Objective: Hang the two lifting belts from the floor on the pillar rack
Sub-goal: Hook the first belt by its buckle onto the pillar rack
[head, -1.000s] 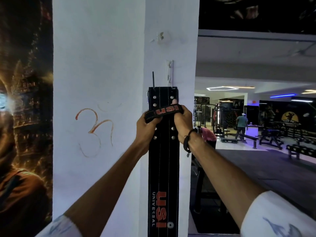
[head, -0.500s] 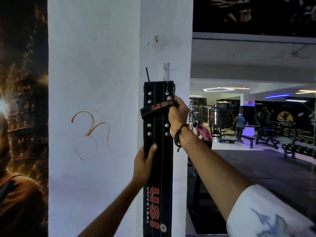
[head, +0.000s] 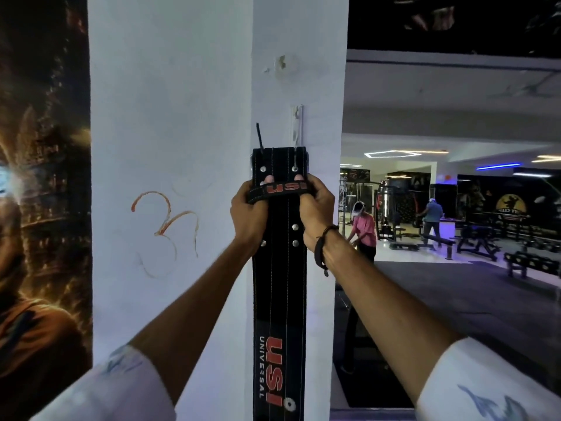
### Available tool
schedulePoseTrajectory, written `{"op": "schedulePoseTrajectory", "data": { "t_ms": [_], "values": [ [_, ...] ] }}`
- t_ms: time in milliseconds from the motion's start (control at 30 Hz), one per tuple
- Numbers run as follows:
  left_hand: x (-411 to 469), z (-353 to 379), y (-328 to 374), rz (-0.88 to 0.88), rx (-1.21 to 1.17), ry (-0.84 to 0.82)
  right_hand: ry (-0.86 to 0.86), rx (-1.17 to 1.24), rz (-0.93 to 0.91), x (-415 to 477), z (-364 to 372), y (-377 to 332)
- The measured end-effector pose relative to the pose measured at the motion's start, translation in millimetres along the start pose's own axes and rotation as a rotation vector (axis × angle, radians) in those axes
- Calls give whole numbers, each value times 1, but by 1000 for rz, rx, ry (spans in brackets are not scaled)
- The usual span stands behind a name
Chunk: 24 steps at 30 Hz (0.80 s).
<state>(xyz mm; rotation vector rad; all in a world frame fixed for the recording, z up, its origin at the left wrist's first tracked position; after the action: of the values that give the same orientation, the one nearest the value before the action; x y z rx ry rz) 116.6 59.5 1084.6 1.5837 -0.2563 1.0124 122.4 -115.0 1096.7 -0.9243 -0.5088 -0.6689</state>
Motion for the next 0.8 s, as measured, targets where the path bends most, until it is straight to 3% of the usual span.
{"op": "schedulePoseTrajectory", "data": {
  "t_ms": [100,233,300,367,467,533,667,800],
  "values": [
    [-25,-1,-8,40,71,23,41,0,-18,-2,-6,-1],
    [-144,6,-98,-79,186,-251,99,29,-45,4,-18,-15],
    [-162,-1,-126,-112,210,-322,104,28,-35,7,-22,-21],
    [-134,-8,-116,-104,220,-275,102,35,-29,7,-24,-21],
    [-70,-7,-53,-76,-32,-183,80,2,-6,2,-25,-12],
    [-37,1,-6,-57,-105,-240,50,-28,-5,-3,-25,-1],
    [-1,21,20,-128,28,-404,18,-18,41,-12,-29,13],
    [12,16,12,-21,19,-385,-298,-154,142,-13,-14,15]
  ]
}}
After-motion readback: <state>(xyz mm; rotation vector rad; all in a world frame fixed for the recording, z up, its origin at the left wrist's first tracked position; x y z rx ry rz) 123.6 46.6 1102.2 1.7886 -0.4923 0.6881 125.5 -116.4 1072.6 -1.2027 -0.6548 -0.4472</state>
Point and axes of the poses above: each hand's wrist, its own x-axis towards the middle knuckle, its own z-axis out of the palm, y = z × x, the point moved 10 cm from there along x, towards the middle knuckle, and after that the axes turned 15 degrees about x, right-handed, at the moved point
